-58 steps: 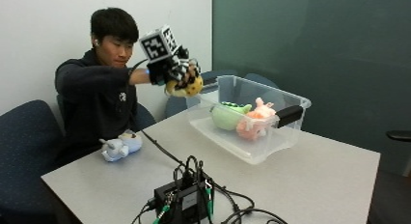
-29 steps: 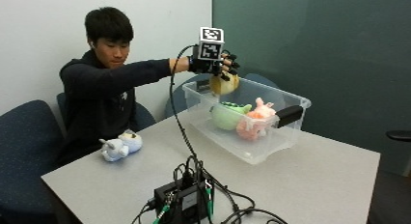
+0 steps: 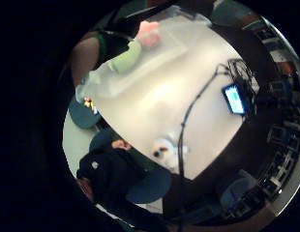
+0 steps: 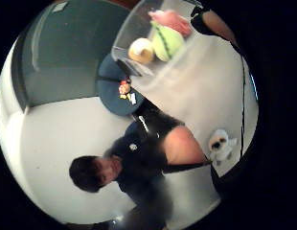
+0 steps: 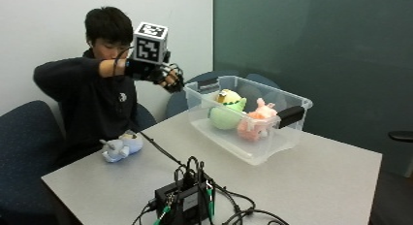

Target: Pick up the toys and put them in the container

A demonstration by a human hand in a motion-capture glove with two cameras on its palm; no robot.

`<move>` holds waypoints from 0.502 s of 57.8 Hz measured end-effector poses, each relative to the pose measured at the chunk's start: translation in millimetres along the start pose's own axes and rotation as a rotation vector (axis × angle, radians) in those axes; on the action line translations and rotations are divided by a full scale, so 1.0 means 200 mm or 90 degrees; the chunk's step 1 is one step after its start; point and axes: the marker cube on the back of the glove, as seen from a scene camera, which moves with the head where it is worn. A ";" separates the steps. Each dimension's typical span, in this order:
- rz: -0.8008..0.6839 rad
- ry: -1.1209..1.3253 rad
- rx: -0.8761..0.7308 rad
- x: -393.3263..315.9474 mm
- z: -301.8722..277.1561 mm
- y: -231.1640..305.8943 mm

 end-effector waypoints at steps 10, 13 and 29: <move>-0.001 0.114 -0.046 0.24 0.48 0.39; 0.017 0.128 -0.057 0.34 0.61 0.47; 0.052 0.164 0.042 0.65 1.13 0.57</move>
